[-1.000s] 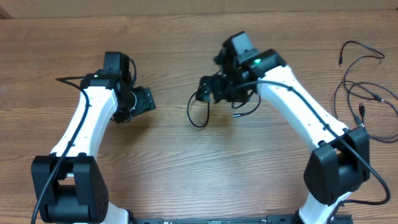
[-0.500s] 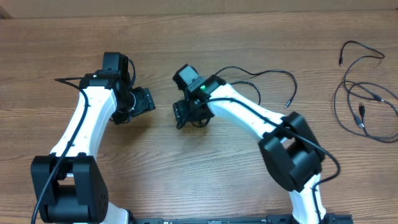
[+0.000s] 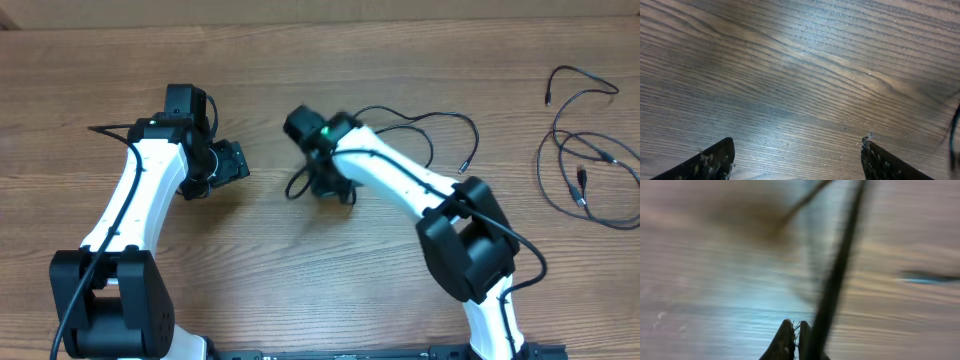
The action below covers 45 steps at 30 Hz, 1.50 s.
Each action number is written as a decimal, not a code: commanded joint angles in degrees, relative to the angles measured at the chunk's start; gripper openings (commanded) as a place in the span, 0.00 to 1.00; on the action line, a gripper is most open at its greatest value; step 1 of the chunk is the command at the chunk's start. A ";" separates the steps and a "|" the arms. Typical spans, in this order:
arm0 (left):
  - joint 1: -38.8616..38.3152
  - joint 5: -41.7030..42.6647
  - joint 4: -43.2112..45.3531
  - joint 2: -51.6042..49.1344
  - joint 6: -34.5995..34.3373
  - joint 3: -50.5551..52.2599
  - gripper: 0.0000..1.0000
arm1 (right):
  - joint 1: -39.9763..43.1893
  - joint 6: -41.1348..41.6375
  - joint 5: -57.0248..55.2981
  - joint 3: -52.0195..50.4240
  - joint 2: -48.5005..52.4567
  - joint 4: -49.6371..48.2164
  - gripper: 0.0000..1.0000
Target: Untangle cables
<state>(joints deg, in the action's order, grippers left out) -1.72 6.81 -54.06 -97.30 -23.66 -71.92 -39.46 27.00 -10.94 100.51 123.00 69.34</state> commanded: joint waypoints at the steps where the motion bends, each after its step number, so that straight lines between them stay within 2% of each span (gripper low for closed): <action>1: 0.31 0.26 -0.02 -0.07 -0.13 -0.33 0.80 | 5.60 0.63 -17.20 9.68 -5.81 7.13 0.04; 2: 0.31 0.26 -0.11 -0.07 -0.13 -0.33 0.80 | 7.06 0.63 -19.98 11.65 -6.10 9.51 0.04; 3: 0.31 0.26 -0.15 -0.07 -0.13 -0.35 0.80 | 11.82 0.31 -27.74 16.90 -6.62 15.37 0.04; 6: 0.28 0.28 -0.13 -0.07 -0.15 -0.35 0.80 | 19.15 -1.95 -37.44 22.25 -6.64 21.11 0.04; 8: 0.28 0.31 -0.13 -0.07 -0.15 -0.35 0.81 | 24.24 -1.90 -42.69 24.41 -6.64 23.12 0.04; 11: 0.28 0.31 -0.17 -0.07 -0.15 -0.33 0.81 | 32.39 -1.51 -44.35 26.29 -6.64 23.26 0.04; 16: 0.28 0.31 -0.20 -0.07 -0.15 -0.33 0.80 | 44.26 2.10 -38.34 26.34 -6.64 22.73 0.04; 22: 0.28 0.31 -0.13 -0.07 -0.17 -0.33 0.80 | 57.55 3.65 -18.73 26.32 -6.62 21.35 0.04; 26: 0.28 0.31 -0.15 -0.07 -0.20 -0.33 0.80 | 62.14 3.63 -11.17 26.32 -6.62 20.92 0.04; 27: 0.28 0.31 -0.15 -0.07 -0.20 -0.33 0.80 | 62.99 3.63 -10.05 26.32 -6.62 20.92 0.07; 28: 0.28 0.31 -0.15 -0.07 -0.20 -0.33 0.80 | 63.60 3.61 -9.27 26.32 -6.62 20.90 0.22; 29: 0.26 0.31 -0.15 -0.07 -0.20 -0.33 0.80 | 64.35 3.58 -8.31 26.32 -6.62 20.79 0.66; 30: 0.26 0.31 -0.15 -0.07 -0.20 -0.33 0.80 | 64.74 3.41 -7.61 26.32 -6.62 20.83 0.83; 31: 0.22 0.31 -0.13 -0.07 -0.17 -0.33 0.80 | 65.07 2.82 -6.34 26.32 -6.62 20.76 0.92; 32: 0.20 0.31 -0.13 -0.07 -0.20 -0.33 0.81 | 65.24 2.49 -5.33 26.32 -6.62 20.79 0.96; 36: 0.20 0.31 -0.13 -0.07 -0.20 -0.33 0.81 | 65.35 -0.52 -1.29 26.32 -6.62 20.76 1.00; 40: 0.20 0.48 -0.13 -0.07 -0.17 -0.33 0.81 | 64.89 -1.03 2.64 26.29 -6.62 21.18 1.00; 45: 0.15 7.08 2.32 -0.07 2.62 -0.35 0.82 | 62.45 -15.58 20.26 26.23 -6.62 21.79 1.00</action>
<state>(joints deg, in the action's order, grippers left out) -1.72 8.14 -53.74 -97.30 -23.62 -71.92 25.32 22.37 -4.73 125.58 117.91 90.83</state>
